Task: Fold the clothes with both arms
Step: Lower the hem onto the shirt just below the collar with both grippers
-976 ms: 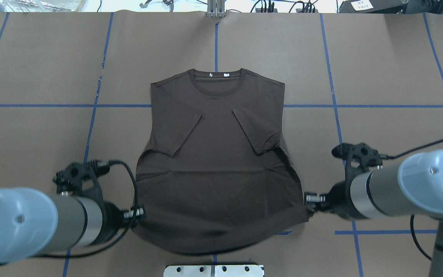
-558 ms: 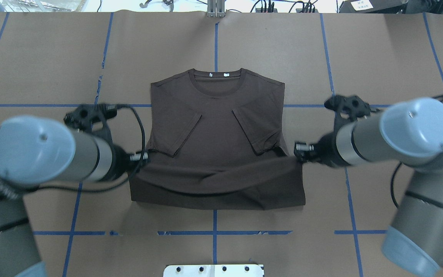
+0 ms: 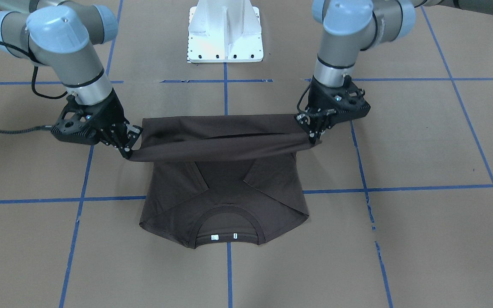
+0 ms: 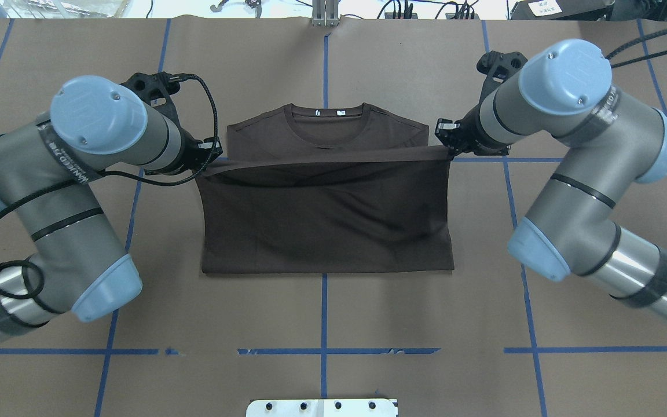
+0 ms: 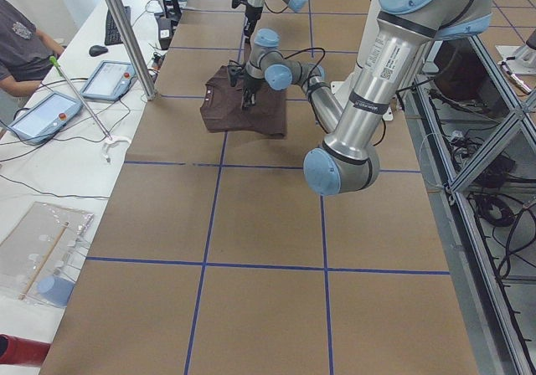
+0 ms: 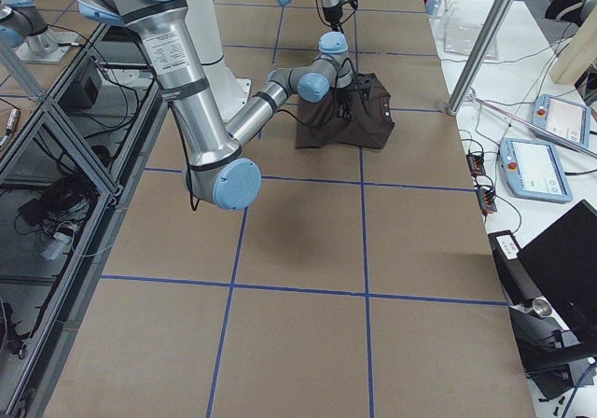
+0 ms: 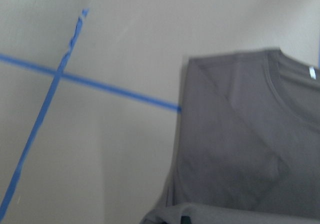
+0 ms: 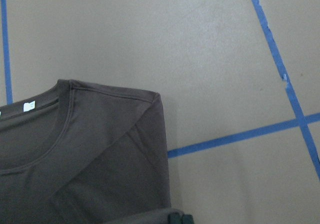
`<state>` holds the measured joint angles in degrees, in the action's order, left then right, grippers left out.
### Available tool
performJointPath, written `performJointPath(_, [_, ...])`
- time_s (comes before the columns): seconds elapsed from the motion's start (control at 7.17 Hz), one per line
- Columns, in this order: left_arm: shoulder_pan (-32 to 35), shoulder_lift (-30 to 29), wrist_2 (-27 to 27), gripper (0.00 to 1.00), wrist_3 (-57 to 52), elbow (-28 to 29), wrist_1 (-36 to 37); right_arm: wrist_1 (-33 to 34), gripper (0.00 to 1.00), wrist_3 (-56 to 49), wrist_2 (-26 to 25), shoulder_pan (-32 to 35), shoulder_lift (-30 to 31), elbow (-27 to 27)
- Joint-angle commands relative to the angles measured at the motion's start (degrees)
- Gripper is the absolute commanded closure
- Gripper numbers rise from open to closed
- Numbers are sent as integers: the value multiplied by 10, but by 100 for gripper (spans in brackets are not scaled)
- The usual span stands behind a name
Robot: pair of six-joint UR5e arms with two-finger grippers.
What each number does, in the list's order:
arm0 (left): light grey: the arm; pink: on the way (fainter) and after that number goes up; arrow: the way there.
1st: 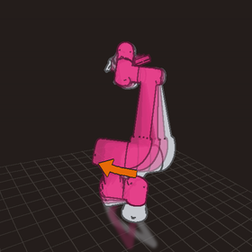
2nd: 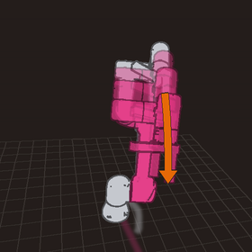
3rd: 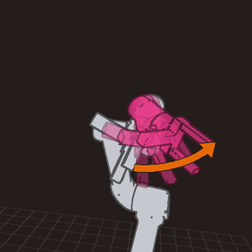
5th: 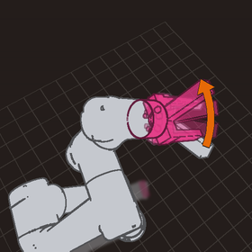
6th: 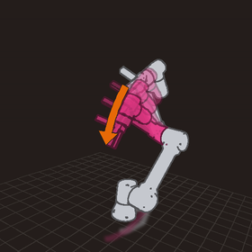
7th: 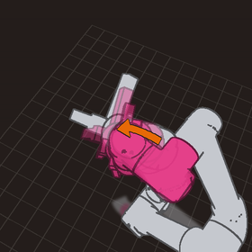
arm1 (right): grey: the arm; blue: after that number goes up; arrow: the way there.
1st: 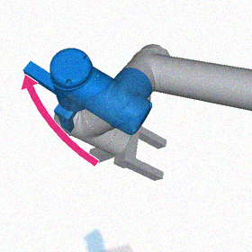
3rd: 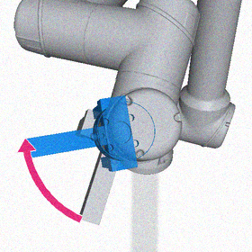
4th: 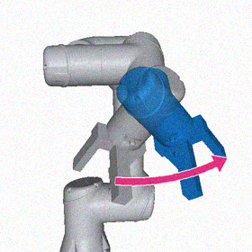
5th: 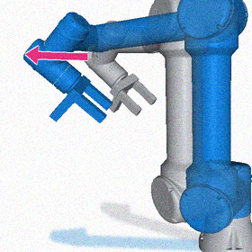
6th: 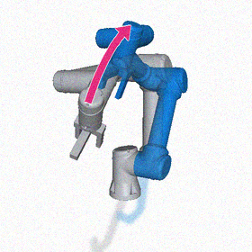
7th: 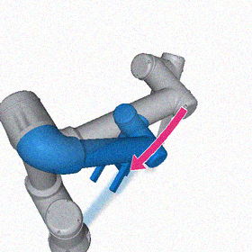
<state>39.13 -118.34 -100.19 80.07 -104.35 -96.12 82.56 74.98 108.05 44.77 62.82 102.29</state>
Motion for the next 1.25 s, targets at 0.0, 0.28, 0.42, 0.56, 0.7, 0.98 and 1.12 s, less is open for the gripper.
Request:
performJointPath(0.0, [19,-4,0,100,-10,63,-58,-36,100,-10,-1,22,-46,-91])
performJointPath(0.28, [24,-12,1,100,-13,75,-59,-99,100,-8,-2,23,-54,-143])
performJointPath(0.42, [24,-37,1,100,-9,105,-59,-99,100,-8,-2,22,-61,-151])
performJointPath(0.56, [24,-71,3,100,-1,150,-65,-99,100,-8,-2,22,-65,-154])
performJointPath(0.7, [24,-86,6,100,16,188,-80,-99,100,-8,-2,22,-65,-154])
performJointPath(0.98, [24,-87,6,100,16,198,-92,-99,100,-9,-5,18,-66,-161])
performJointPath(1.12, [26,-87,6,100,16,199,-93,-99,100,-9,-5,18,-66,-161])
